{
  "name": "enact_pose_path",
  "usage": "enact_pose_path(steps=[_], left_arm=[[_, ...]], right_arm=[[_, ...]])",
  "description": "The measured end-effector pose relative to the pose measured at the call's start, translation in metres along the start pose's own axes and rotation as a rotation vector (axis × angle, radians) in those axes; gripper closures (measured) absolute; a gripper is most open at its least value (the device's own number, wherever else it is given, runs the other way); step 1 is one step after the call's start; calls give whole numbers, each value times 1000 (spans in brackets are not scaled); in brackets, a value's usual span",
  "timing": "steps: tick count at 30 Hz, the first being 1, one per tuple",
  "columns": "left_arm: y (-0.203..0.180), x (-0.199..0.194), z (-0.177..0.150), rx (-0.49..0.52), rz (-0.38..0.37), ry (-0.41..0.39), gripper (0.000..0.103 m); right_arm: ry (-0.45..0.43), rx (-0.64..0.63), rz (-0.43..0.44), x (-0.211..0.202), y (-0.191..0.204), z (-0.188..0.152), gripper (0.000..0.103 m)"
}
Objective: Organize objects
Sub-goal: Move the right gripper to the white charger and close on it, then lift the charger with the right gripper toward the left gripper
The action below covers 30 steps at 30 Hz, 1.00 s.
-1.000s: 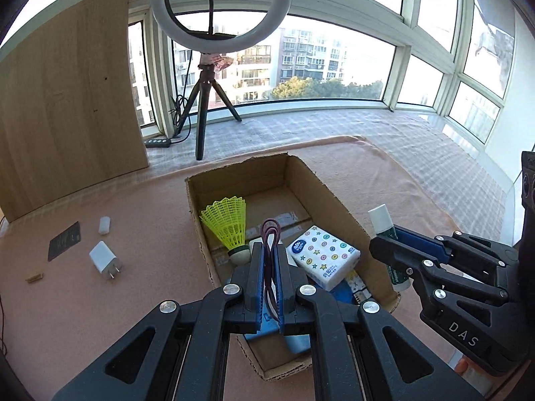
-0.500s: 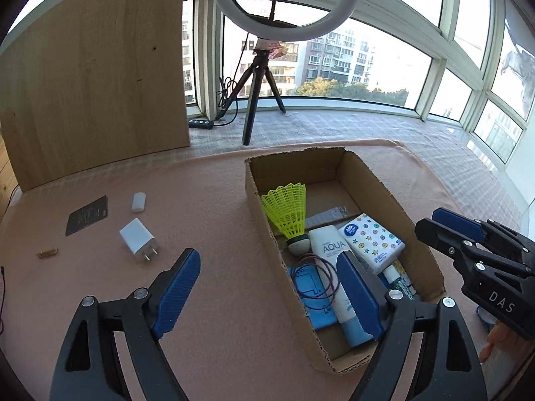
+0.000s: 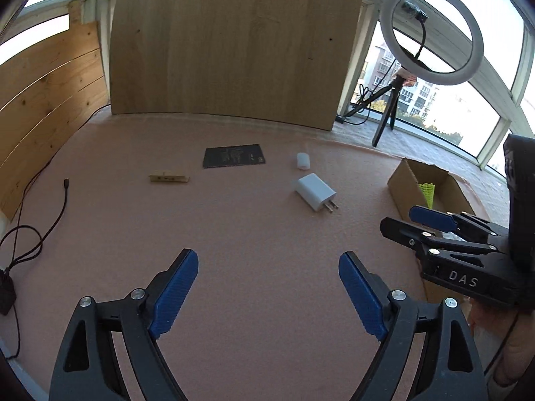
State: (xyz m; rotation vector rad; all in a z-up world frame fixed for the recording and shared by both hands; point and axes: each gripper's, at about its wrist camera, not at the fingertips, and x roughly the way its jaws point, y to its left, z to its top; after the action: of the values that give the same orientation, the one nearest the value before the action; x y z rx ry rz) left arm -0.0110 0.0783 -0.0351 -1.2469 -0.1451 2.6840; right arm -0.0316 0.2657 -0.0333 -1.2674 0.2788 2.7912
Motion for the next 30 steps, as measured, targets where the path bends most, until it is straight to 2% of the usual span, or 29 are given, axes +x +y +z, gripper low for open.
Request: enact_pose_path(steps=[3,6,12,14,15,21,23,30], left_arm=[[44,-13,-17,-55,26,9,14],[82,-27,-35,-107,49,10,14],[128,-48,-62,-178,69,7,13],[137,-53,-69,-190,65,0,11],[141,-55,-73,-197,62,-1,10],[165,-57,-86,-240,-4,-29,10],[176,-57,-89,-251,-33,-47,10],[222,-54,-88,-275,-111,-86,8]], right_arm=[[77,-59,-22,51,26,12,46],[135,-85,-43,92,32,26,46],[204,-163,-109,136,28,42,46],[214,-152,-79,140,25,44,59],[214,-154,-70,140,25,44,70],[241,-217,-20,134,57,31,71],[262,-261,-4,128,81,22,71],[318,-430,144,112,197,-24,71]])
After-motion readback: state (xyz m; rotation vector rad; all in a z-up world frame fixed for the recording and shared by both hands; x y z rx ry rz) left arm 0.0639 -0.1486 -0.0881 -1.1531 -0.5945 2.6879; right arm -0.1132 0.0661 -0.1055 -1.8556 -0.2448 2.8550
